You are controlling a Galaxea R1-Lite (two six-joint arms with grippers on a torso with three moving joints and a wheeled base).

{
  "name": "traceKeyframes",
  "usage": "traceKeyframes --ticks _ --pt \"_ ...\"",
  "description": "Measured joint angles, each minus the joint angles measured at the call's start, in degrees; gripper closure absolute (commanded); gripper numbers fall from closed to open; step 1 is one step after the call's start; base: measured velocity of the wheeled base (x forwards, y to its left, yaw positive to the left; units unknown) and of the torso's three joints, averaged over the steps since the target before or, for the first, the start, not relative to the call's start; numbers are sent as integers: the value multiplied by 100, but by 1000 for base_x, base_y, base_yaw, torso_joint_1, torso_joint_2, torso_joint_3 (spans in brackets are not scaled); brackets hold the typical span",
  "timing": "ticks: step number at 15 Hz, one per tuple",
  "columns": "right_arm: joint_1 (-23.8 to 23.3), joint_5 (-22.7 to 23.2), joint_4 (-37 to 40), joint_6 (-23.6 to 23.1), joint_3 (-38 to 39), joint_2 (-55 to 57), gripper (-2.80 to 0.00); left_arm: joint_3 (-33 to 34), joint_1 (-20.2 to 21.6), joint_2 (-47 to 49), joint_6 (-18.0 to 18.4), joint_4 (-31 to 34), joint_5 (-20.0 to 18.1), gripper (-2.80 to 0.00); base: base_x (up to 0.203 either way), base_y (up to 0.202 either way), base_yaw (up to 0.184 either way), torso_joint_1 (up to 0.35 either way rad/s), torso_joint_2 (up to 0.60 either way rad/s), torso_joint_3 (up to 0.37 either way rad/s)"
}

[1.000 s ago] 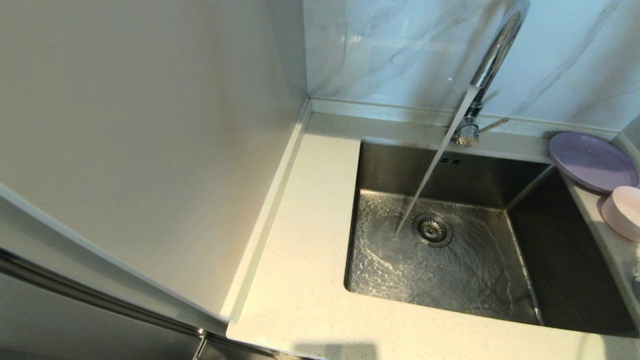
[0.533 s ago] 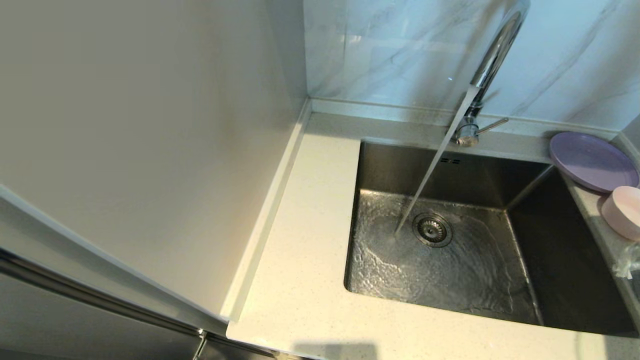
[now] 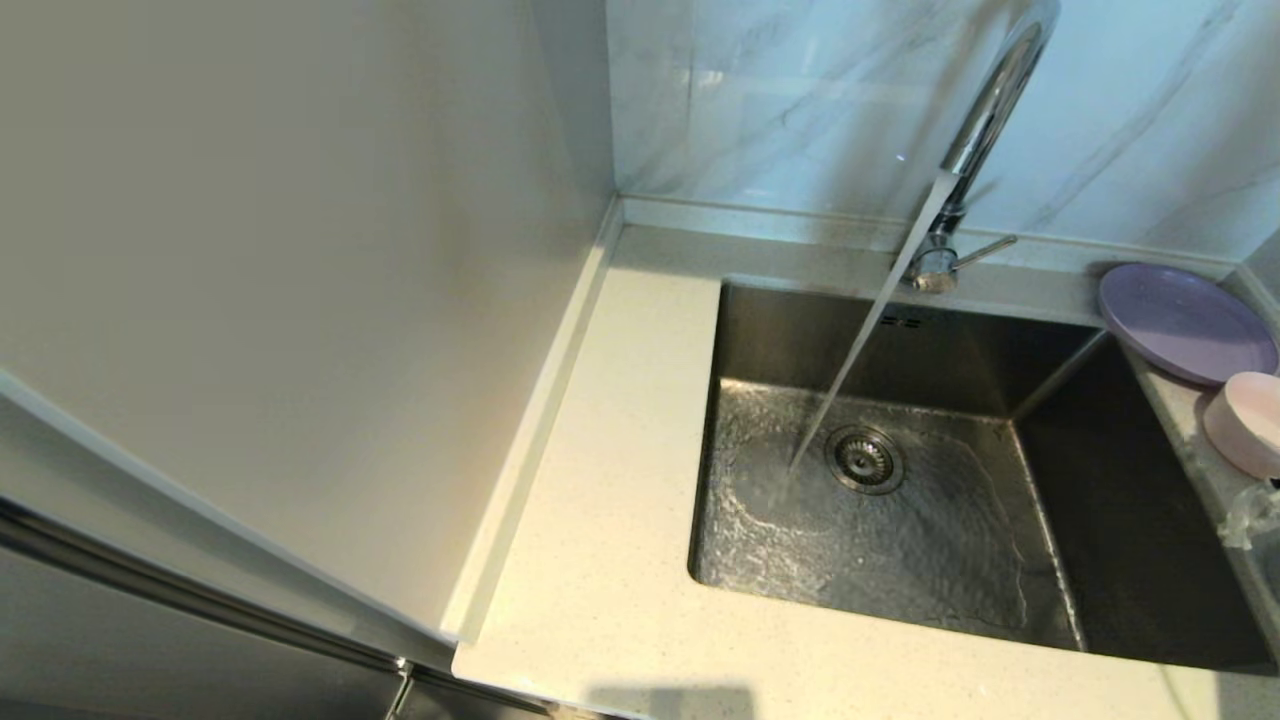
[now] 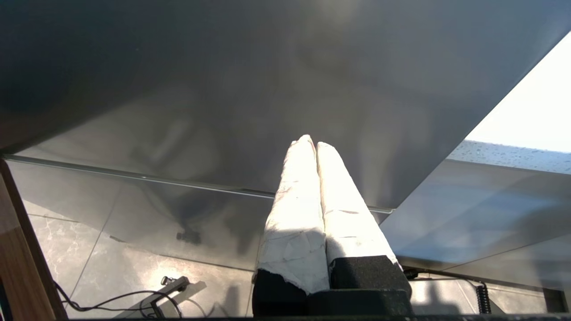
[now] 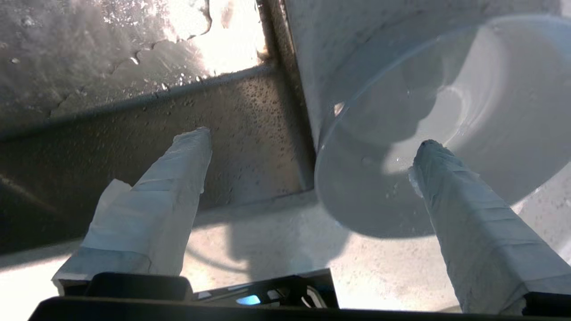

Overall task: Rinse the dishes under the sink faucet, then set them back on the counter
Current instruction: Pick up the bowl

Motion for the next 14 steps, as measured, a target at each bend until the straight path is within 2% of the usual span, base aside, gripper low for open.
traceKeyframes --ticks 5,6,14 --pt "-76 1 -16 -10 -162 237 -280 0 0 0 -1 0 2 0 0 0 0 0 0 0" --pt "-76 0 -15 -15 -170 255 0 0 0 0 -2 0 2 0 0 0 0 0 0 0" --pt "-79 -7 -4 -78 -400 583 0 0 0 0 -2 2 0 0 0 0 0 0 0 0"
